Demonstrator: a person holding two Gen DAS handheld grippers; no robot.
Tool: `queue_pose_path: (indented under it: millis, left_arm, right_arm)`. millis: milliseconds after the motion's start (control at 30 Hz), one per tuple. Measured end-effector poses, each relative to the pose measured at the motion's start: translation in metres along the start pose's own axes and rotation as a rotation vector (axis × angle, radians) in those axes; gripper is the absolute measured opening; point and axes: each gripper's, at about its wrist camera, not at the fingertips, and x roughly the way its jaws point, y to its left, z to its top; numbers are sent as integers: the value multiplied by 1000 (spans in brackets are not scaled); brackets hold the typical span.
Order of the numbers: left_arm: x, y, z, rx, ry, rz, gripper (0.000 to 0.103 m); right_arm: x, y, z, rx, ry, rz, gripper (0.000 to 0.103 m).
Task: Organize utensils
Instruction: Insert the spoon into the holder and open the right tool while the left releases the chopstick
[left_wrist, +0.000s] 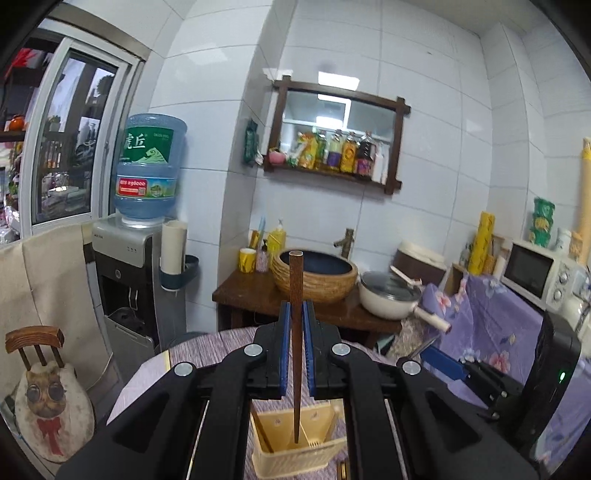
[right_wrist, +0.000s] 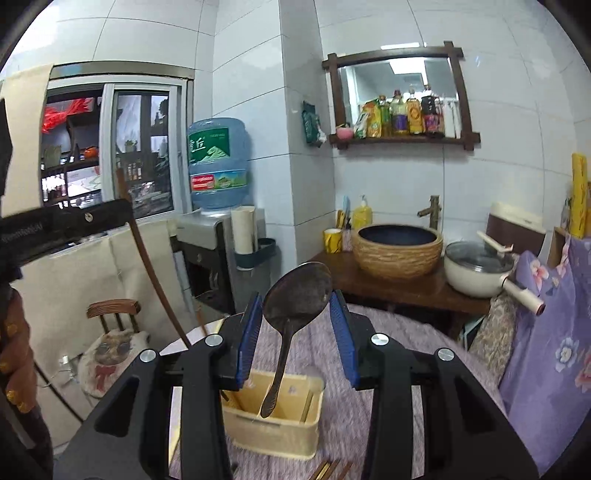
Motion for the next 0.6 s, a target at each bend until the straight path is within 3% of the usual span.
queue_pose_path:
  millis: [200, 600]
  left_arm:
    - [37, 8, -32, -10, 37, 58, 8]
    - [70, 17, -102, -31, 196, 60, 8]
  right_arm:
    - [43, 3, -29, -30, 35, -62, 39]
    - [71, 13, -99, -58, 138, -71, 39]
